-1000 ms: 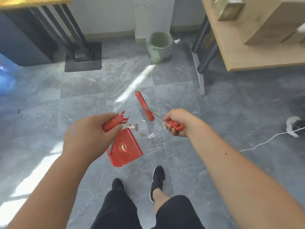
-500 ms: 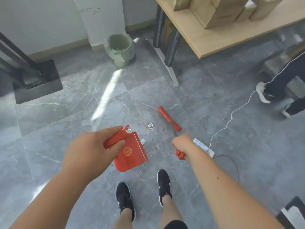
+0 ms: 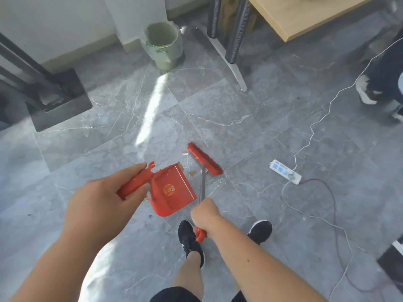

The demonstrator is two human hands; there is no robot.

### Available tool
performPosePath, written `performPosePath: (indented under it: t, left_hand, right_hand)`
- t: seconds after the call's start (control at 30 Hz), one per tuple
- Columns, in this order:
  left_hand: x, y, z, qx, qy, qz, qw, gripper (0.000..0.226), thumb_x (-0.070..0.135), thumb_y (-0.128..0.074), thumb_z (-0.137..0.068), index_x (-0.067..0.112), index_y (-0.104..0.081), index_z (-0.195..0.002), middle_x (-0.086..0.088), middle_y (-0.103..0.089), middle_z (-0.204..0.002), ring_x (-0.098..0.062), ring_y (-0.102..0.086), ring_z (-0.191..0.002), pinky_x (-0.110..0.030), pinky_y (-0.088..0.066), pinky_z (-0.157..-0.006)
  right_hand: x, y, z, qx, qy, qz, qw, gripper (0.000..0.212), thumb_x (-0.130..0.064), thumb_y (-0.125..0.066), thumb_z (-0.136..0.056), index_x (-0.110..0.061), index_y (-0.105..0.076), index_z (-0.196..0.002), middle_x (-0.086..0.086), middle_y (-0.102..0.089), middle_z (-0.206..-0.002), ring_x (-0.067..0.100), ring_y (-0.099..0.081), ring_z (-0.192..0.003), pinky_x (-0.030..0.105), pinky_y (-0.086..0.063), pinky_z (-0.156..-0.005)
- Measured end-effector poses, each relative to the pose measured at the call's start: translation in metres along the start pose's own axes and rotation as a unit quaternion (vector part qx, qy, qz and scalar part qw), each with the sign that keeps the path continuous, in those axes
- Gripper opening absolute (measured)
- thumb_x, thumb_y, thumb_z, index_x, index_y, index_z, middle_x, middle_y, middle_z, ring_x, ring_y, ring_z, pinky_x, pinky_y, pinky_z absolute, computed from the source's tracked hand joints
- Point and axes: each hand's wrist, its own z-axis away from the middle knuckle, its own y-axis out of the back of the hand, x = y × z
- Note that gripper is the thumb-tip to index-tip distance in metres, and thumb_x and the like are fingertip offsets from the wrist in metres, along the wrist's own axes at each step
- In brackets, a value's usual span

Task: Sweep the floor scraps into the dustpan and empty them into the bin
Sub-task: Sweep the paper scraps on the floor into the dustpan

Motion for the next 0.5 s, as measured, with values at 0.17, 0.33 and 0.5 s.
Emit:
performPosePath:
  t: [0.17,0.33,0.5]
  left_hand:
    - [-0.016,0.009,0.002,-0.01,0.003,0.002,1.0,0.036,0.045,-0.074,-0.082,0.058,-0.067,-0.115,0.029,-0.069,-0.083,-0.005,-0.063,-0.074,-0.026,-0.046,-0.061]
    - [-0.019,0.009,0.014,-0.011,-0.01,-0.007,1.0,0.036,0.046,-0.074,-0.082,0.057,-0.067,-0.116,0.032,-0.064,-0.077,0.0,-0.056,-0.069,-0.022,-0.039,-0.057]
    - [-0.012,0.0,0.031,-0.01,-0.003,0.005,1.0,0.035,0.047,-0.075,-0.082,0.056,-0.068,-0.115,0.032,-0.066,-0.081,-0.001,-0.059,-0.073,-0.026,-0.043,-0.06]
  right_hand:
    - [0.0,-0.02,0.035,-0.05,0.022,-0.076,0.996,0.038,0.002,-0.032,-0.088,-0.009,-0.047,-0.121,0.009,-0.047,-0.074,0.014,-0.04,-0.029,0.013,-0.029,-0.032]
    - [-0.002,0.022,0.053,-0.103,0.019,-0.128,0.986,0.012,0.004,-0.043,-0.088,-0.005,-0.05,-0.087,0.011,-0.039,-0.055,0.011,-0.026,-0.024,0.008,-0.02,-0.038]
    - [0.017,0.063,0.053,-0.079,0.051,-0.109,0.99,0.007,0.001,-0.052,-0.09,-0.003,-0.055,-0.086,0.011,-0.047,-0.049,0.015,-0.036,-0.039,0.019,-0.024,-0.043]
